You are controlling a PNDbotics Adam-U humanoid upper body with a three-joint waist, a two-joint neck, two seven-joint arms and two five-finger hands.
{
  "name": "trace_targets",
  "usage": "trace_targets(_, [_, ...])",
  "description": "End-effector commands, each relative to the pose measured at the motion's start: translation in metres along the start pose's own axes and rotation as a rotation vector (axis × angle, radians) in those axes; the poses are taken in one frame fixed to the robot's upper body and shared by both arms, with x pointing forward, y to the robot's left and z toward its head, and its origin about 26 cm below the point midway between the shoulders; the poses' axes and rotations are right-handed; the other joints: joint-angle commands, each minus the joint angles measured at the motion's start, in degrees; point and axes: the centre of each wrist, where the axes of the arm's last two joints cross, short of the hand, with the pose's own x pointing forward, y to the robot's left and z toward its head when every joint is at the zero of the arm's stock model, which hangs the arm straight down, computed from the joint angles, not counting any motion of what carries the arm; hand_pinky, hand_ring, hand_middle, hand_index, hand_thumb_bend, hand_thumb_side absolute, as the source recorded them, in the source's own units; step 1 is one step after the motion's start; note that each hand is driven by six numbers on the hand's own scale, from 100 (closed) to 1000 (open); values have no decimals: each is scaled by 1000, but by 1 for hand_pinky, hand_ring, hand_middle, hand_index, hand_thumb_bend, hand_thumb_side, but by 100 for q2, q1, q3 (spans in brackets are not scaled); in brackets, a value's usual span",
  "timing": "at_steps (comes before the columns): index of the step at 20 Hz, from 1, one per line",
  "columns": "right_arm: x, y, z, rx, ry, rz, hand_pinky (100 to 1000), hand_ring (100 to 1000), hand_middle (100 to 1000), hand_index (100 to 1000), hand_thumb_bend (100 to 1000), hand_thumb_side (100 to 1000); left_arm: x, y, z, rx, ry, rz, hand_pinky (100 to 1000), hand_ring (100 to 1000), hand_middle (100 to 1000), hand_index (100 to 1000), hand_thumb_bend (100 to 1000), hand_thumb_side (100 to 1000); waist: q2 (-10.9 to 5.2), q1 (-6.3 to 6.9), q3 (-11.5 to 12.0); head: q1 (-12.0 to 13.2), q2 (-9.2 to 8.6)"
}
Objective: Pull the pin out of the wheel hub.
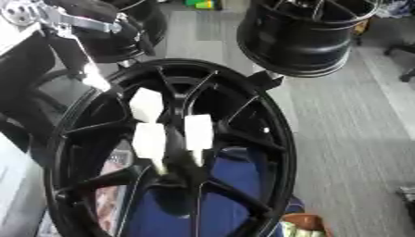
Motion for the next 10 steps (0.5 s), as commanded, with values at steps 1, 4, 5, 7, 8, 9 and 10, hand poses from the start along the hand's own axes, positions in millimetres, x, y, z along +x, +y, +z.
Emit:
trace_targets(1, [6, -5, -6, -112, 35, 69, 865, 721, 627, 765, 100, 315, 3, 12, 5, -155, -99, -122, 780, 787, 750, 877, 483, 526, -99, -4, -1, 0, 6])
trace_targets(4, [5, -4, -6, -114, 38, 69, 865, 721, 626, 764, 100, 320, 7, 11, 1, -158, -90, -90, 773, 777, 735, 868, 471, 551, -115, -3, 0, -8, 19])
trace_targets(5, [5, -4, -6, -115, 39, 69, 865, 721, 626, 764, 100, 320, 8, 11, 0, -159, -83, -75, 775, 778, 734, 867, 473, 555, -123, -1, 1, -7, 22])
trace_targets(7, [5, -4, -5, -117, 40, 69, 865, 721, 626, 764, 100, 322, 11, 10, -1, -165, -64, -47, 777, 778, 732, 866, 479, 572, -138, 4, 4, -7, 38])
trace_targets(8, [5, -4, -5, -117, 40, 69, 865, 721, 626, 764, 100, 322, 12, 10, -2, -167, -56, -33, 775, 775, 728, 865, 473, 576, -143, 7, 6, -8, 41])
trace_targets(9, [4, -4, -5, -117, 39, 70, 865, 721, 626, 764, 100, 324, 14, 9, -1, -168, -49, -18, 774, 775, 728, 866, 474, 577, -150, 11, 9, -12, 45])
trace_targets(10, [4, -4, -5, -116, 40, 70, 865, 721, 626, 764, 100, 328, 15, 10, -1, -167, -45, -7, 775, 775, 729, 867, 474, 578, -156, 15, 12, -17, 52])
